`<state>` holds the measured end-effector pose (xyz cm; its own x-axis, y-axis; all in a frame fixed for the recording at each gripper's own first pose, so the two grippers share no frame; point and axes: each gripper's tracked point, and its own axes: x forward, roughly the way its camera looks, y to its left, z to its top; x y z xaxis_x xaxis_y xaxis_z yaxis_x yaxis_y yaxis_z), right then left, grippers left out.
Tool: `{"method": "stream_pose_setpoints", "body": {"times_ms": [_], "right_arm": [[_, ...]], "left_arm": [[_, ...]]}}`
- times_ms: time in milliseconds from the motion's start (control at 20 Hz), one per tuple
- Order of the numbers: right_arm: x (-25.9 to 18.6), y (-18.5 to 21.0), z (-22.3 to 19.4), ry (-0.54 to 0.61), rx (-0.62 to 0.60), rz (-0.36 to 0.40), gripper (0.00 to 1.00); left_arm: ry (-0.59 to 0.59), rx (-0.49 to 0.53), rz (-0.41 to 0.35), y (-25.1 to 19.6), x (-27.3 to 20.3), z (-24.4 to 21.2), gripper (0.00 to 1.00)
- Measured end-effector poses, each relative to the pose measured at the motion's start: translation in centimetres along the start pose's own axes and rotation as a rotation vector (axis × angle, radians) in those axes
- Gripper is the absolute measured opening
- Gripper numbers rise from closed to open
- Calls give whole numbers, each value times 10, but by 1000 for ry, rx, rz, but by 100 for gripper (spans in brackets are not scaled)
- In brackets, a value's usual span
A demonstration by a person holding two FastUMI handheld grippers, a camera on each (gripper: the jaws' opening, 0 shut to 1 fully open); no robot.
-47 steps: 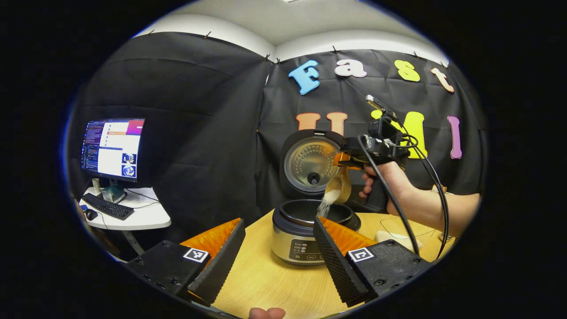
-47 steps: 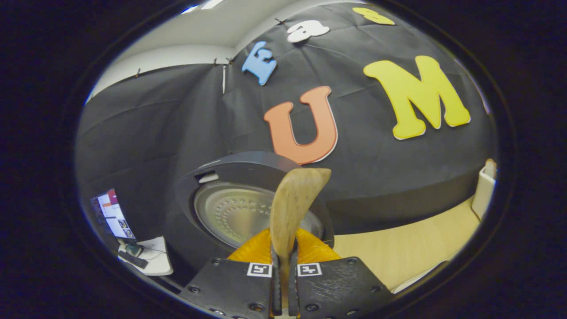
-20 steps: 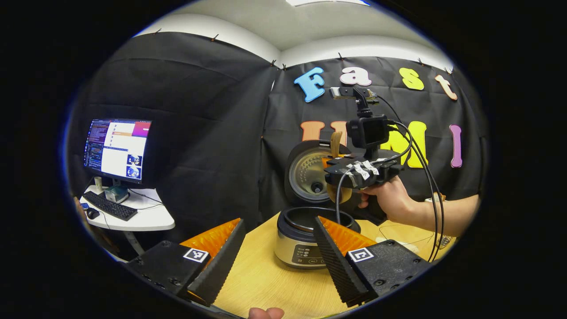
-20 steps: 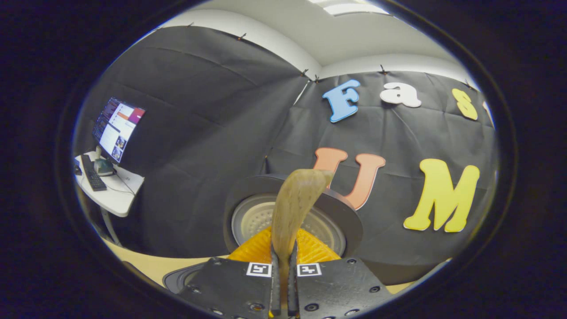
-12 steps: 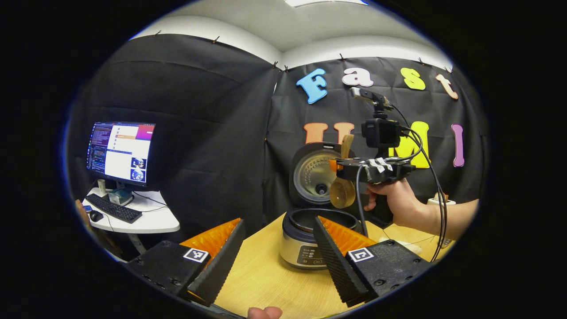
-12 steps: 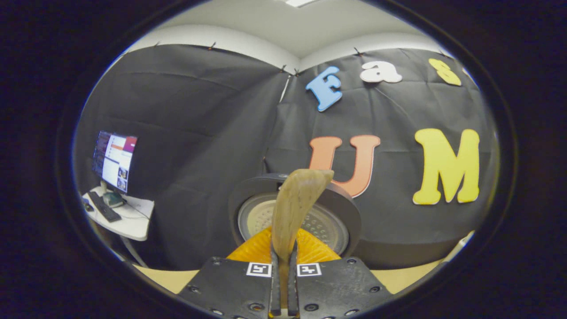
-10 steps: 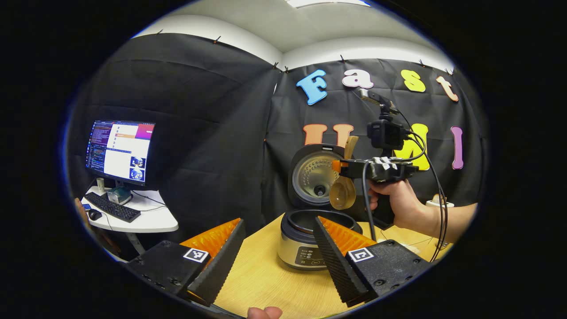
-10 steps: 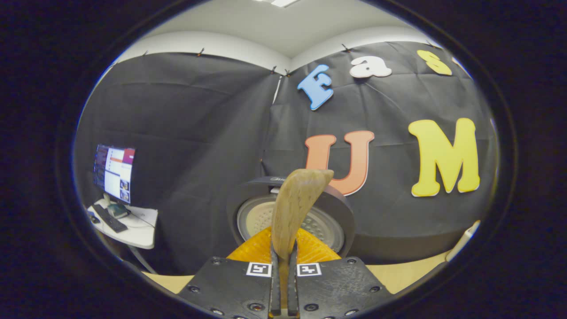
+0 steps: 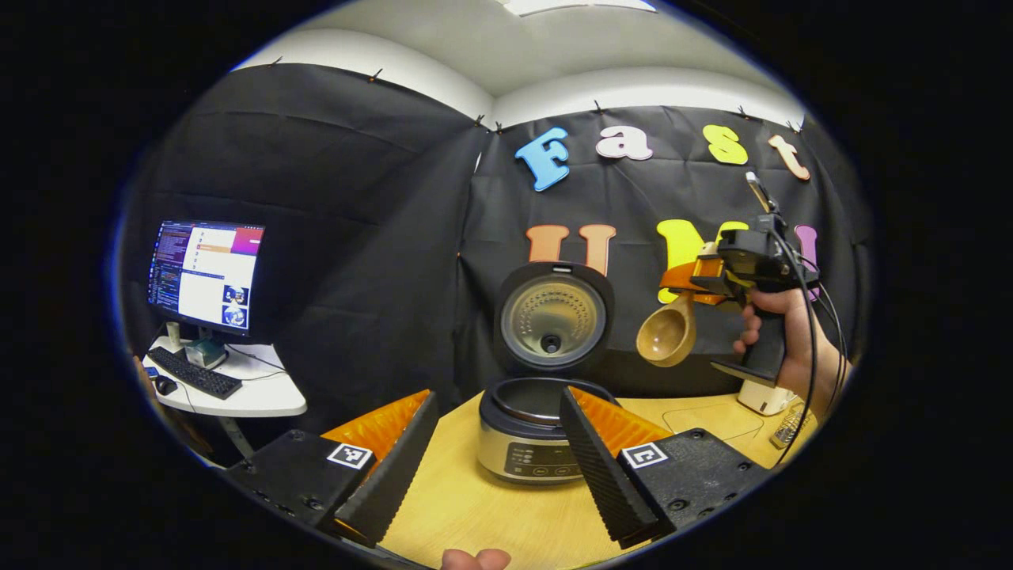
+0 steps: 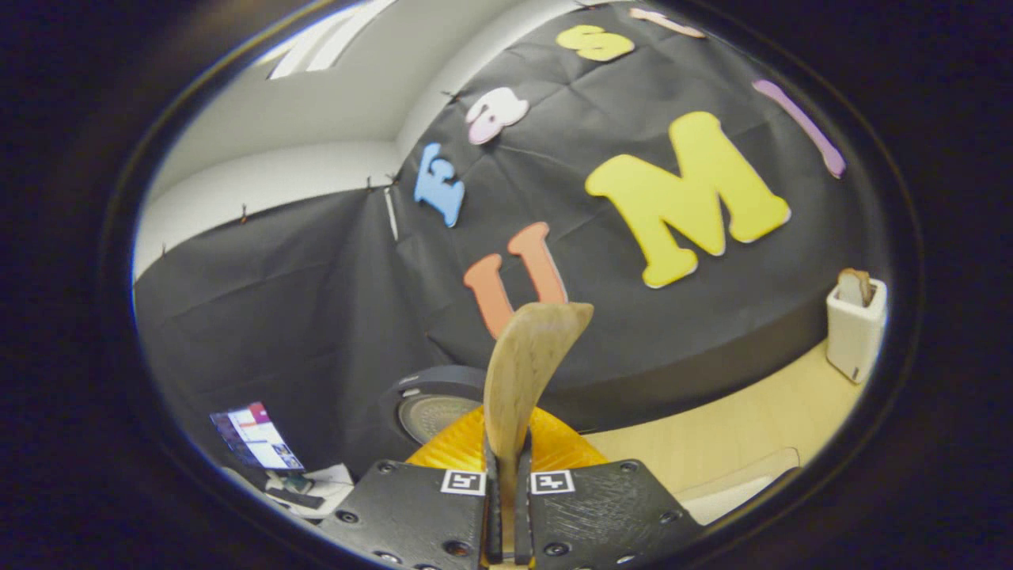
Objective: Close the left gripper, press the button to open the rice cooker; take a wooden spoon from the chopstick holder with the right hand, scoop a spoonful of rice and pour it into the rice cooker, then put the wooden spoon back into the chopstick holder.
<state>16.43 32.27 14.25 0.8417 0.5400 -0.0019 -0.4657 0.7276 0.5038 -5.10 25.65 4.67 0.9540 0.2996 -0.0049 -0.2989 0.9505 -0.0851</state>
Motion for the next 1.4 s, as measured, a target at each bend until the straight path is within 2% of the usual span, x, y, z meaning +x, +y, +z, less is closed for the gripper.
{"method": "stream_pose_setpoints", "body": {"times_ms": [150,350,550,800,850,950,1100,1400], "right_arm": [[-51,-63,33,-37,28,-76,6],[-117,-144,71,-96,81,-178,6],[-172,-217,102,-167,-15,-315,7],[-228,-282,119,-194,-56,-421,5],[-235,-294,120,-197,-62,-440,7],[-246,-314,118,-192,-66,-481,5],[-251,-345,109,-175,-82,-536,7],[-237,-377,75,-126,-153,-585,6]], "left_arm": [[-30,42,-6,-12,-1,6,98],[-39,46,-29,-38,-4,6,98],[-19,36,-71,-72,-3,-1,98],[-18,25,-91,-105,-1,6,98],[-21,22,-94,-110,-1,8,98],[-24,14,-100,-121,0,9,98],[-22,8,-118,-137,-1,11,98],[1,-20,-154,-146,0,9,98]]}}
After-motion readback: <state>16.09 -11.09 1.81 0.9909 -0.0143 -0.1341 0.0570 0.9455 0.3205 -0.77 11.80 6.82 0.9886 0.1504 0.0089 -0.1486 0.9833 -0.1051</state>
